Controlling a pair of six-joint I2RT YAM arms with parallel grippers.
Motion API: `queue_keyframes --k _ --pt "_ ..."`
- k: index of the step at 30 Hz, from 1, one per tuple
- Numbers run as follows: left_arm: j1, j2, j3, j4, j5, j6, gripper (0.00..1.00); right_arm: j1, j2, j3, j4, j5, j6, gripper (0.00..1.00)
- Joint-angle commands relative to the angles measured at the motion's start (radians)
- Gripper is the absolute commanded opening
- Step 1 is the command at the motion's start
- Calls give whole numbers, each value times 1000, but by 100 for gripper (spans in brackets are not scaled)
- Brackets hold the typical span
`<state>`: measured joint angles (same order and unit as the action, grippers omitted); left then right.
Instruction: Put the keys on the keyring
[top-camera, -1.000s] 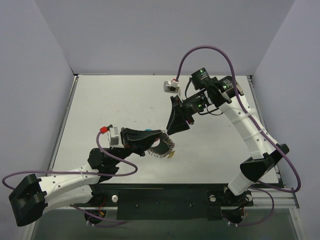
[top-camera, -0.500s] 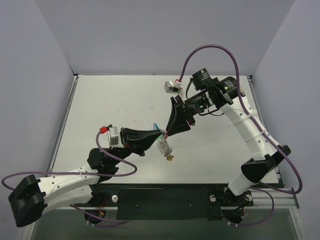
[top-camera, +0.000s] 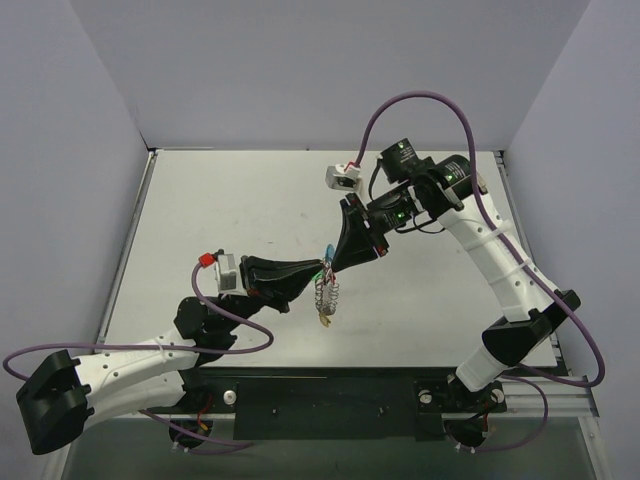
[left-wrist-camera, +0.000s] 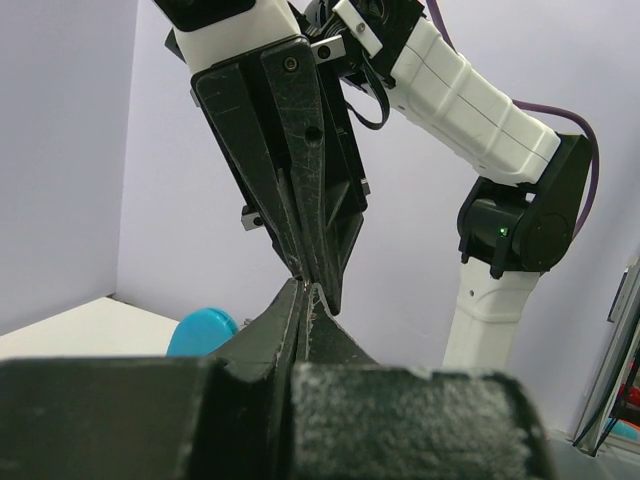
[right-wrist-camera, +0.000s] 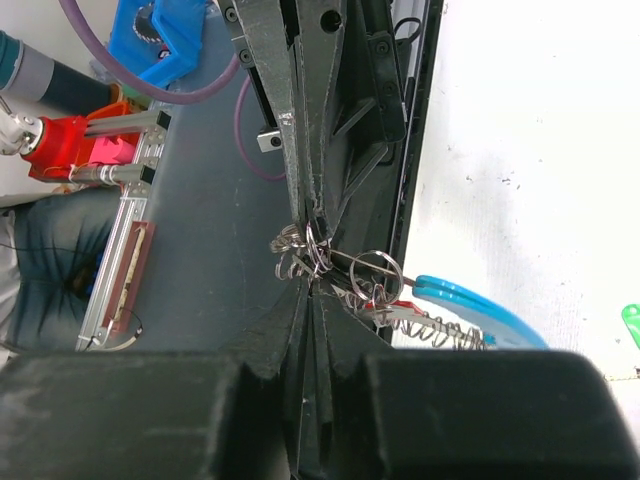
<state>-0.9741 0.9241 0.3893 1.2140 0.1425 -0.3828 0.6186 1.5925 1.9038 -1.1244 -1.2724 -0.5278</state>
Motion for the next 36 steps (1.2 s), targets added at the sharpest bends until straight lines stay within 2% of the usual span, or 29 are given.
queue_keyframes --k 1,20,36 --pt "0 -28 5 59 -32 -10 0 9 -32 -17 -3 -28 -12 0" --pt "0 -48 3 116 -27 -33 0 43 -8 -86 63 16 57 0" --pt "11 -60 -9 35 52 -56 0 -7 -19 -86 215 -19 299 0"
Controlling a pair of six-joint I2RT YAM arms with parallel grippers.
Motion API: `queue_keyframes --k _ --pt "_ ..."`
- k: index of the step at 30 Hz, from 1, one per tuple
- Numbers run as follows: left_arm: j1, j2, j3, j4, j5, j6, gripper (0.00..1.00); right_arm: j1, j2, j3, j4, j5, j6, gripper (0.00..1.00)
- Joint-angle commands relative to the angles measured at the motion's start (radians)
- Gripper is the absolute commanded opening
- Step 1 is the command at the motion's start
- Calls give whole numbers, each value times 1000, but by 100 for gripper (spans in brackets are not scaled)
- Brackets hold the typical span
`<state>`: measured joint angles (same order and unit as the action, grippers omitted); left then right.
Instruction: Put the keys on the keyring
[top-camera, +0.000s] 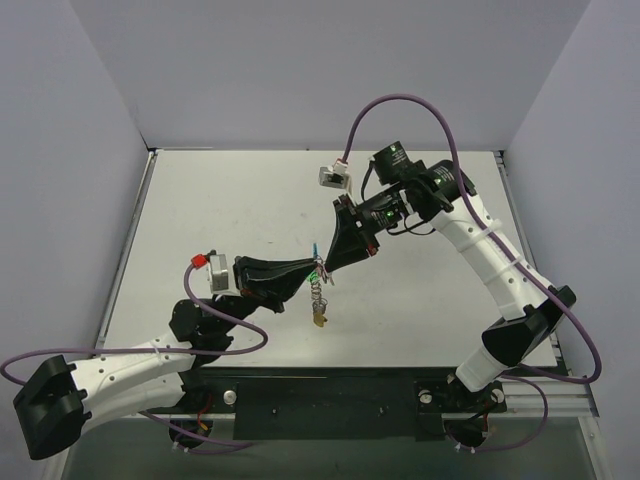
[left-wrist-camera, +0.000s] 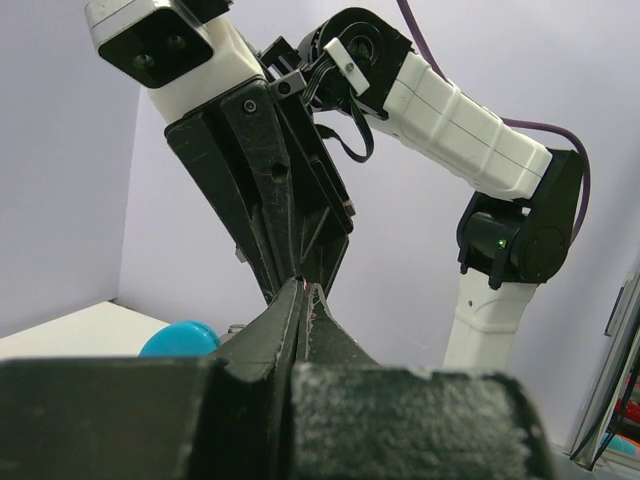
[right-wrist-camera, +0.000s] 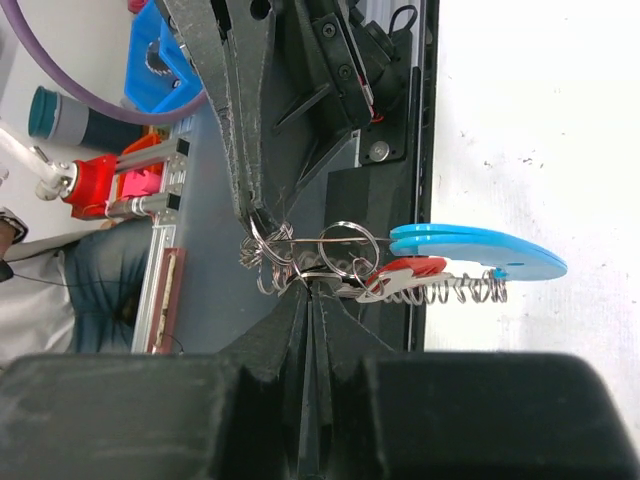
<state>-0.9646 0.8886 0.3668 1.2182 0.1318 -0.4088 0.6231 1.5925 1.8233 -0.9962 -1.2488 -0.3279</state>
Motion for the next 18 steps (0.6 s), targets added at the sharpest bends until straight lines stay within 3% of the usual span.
queue_keyframes --k 1,12,18 --pt "0 -23 14 24 68 -28 0 -11 -19 -9 96 -41 111 0" --pt "26 -27 12 -60 107 -36 0 0 -40 -47 218 -67 268 0" --pt "40 -25 12 -56 129 -48 0 21 -37 -104 353 -51 437 0"
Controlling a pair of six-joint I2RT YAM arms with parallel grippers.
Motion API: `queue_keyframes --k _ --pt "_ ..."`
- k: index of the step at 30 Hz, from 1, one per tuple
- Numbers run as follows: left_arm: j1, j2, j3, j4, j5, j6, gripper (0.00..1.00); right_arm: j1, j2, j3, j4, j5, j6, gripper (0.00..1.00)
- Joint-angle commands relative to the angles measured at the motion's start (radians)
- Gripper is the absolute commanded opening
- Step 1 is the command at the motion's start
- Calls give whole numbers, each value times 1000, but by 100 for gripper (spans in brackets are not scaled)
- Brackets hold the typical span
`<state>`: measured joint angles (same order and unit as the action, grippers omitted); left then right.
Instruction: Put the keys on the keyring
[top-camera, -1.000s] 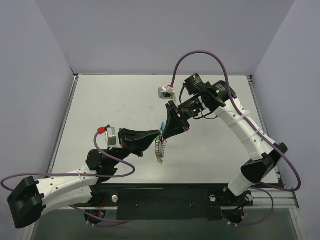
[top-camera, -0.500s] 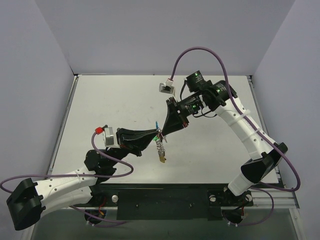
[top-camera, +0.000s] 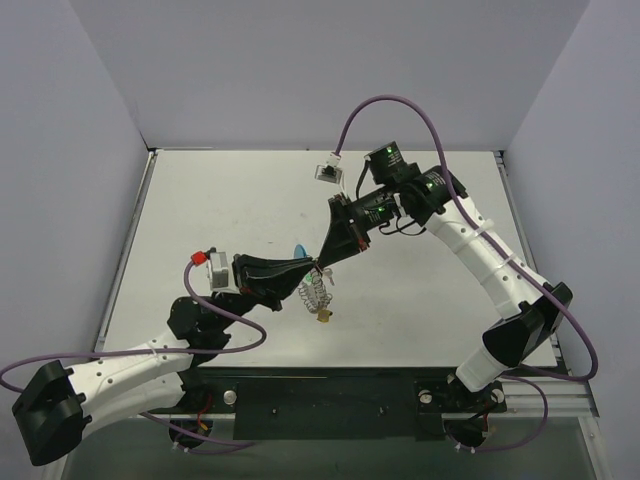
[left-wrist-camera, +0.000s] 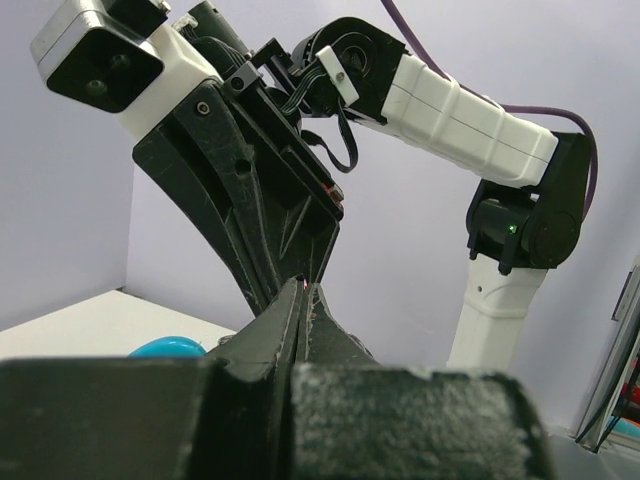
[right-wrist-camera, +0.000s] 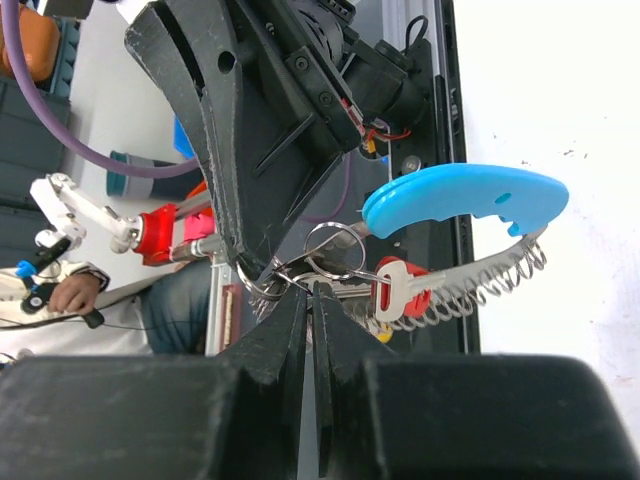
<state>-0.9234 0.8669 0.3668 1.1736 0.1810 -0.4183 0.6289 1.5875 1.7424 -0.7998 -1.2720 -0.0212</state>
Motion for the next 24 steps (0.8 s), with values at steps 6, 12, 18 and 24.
queue_keyframes --k 6,12,18,24 --pt "18 -43 15 -61 81 -30 0 3 -35 -15 166 -47 138 0" --pt "58 -121 7 -199 84 -13 0 -31 -67 -18 165 -67 132 0" --pt "107 -183 23 -337 80 12 0 -58 -95 -38 160 -50 107 27" --pt "158 -220 78 -518 54 29 0 -164 -178 -131 152 65 41 41"
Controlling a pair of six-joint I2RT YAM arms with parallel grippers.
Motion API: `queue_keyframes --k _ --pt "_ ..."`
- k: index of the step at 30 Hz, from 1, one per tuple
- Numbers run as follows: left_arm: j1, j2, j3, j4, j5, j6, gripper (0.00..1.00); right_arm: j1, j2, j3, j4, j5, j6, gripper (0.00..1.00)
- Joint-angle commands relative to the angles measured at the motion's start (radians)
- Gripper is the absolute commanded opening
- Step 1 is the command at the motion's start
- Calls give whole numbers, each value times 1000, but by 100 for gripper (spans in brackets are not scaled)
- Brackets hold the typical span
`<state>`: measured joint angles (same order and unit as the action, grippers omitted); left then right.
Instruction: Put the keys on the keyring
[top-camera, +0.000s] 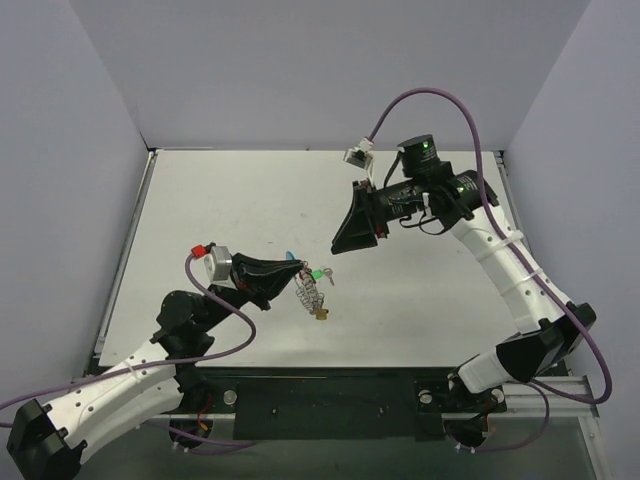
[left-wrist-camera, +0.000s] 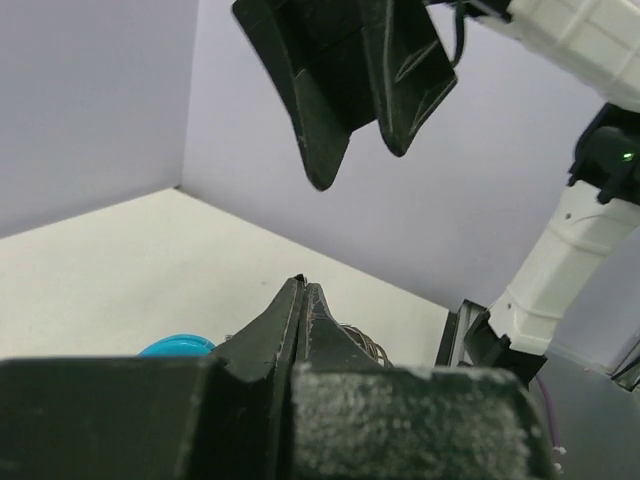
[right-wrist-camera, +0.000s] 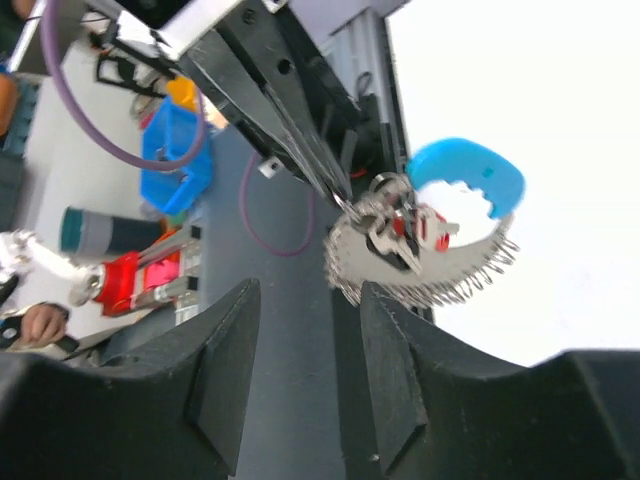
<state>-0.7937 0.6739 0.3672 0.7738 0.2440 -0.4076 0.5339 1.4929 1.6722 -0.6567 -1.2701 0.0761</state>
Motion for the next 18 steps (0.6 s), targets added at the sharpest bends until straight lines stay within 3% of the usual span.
queue_keyframes --k 1,7,14,18 --pt "39 -27 90 -155 -18 21 0 -83 -98 -83 9 81 -68 41" --pt "125 101 266 -427 20 -66 0 -280 -252 -319 -23 268 -263 45" --pt "129 459 456 -427 14 -172 0 -521 -361 -489 35 370 -305 47" --pt "119 671 594 -390 0 -220 0 -666 -416 -575 77 348 -280 47"
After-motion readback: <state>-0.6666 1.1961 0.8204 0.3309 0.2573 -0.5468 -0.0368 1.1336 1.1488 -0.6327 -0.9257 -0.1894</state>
